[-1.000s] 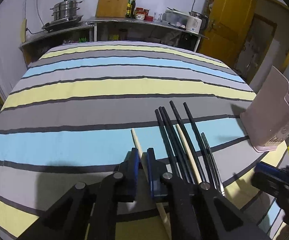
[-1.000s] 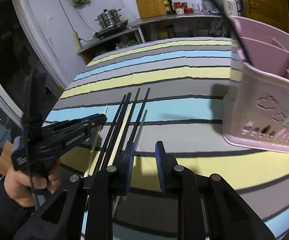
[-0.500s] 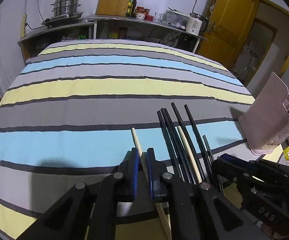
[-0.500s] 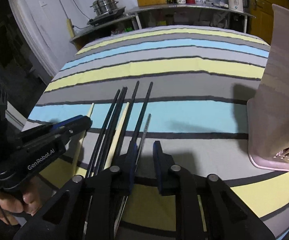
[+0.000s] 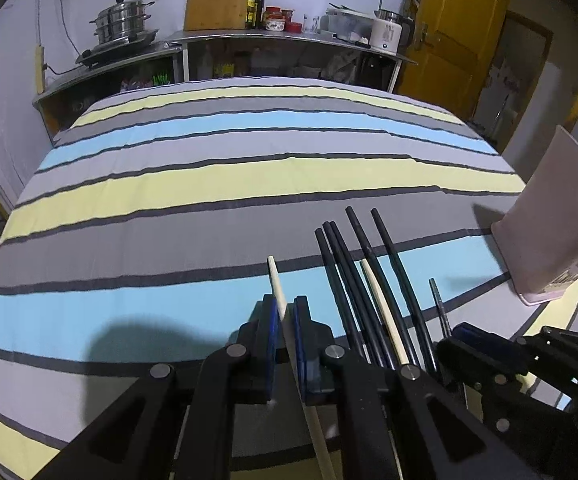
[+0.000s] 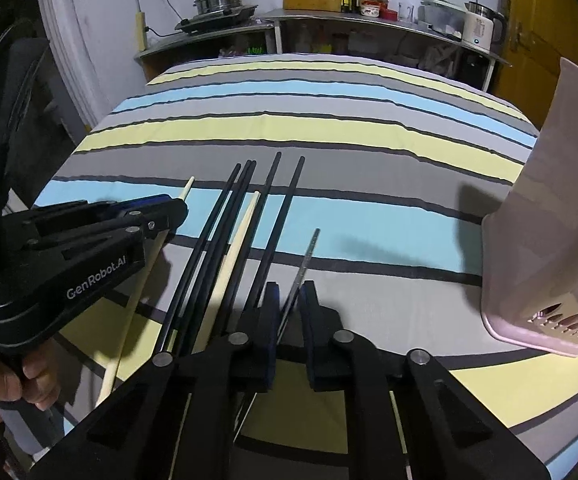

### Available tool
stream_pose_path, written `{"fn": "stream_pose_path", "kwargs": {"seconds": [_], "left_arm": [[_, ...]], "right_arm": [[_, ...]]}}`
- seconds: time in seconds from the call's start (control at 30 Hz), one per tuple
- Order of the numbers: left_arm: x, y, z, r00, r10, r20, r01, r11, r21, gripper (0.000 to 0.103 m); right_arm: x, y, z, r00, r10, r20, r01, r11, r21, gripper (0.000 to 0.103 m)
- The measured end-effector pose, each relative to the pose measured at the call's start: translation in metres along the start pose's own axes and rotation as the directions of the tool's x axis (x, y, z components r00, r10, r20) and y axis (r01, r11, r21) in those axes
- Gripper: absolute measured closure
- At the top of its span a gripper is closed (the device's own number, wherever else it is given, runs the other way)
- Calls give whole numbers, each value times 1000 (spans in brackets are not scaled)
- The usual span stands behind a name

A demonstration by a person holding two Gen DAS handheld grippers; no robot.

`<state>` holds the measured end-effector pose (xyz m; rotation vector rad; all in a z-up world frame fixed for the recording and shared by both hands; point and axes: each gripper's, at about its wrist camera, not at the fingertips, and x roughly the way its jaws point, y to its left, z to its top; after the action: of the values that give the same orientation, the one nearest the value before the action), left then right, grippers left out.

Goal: Organize utensils
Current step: 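Grasp another metal utensil with the right tool while the left tool grasps a wooden chopstick, then carry both held utensils up over the pink caddy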

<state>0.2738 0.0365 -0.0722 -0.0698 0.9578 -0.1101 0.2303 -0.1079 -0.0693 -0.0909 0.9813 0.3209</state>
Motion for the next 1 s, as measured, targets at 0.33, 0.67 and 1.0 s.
{"fn": "stream_pose_path", "kwargs": {"seconds": [0.33,0.67,1.0], "left_arm": [[-8,17,7,998,-62,0,62,995,-76,97],[-79,14,15,986,-130,107,138,988,-73,98],[-140,0,17,970,-170,172,178,984,-33,98]], "right_arm": [[-12,-13,0,995,96,21,-98,992,77,98],[-58,-18,0,983,138,118,-148,985,88,98],[-104,-22,-3,969,145,202,-166,982,93,98]]}}
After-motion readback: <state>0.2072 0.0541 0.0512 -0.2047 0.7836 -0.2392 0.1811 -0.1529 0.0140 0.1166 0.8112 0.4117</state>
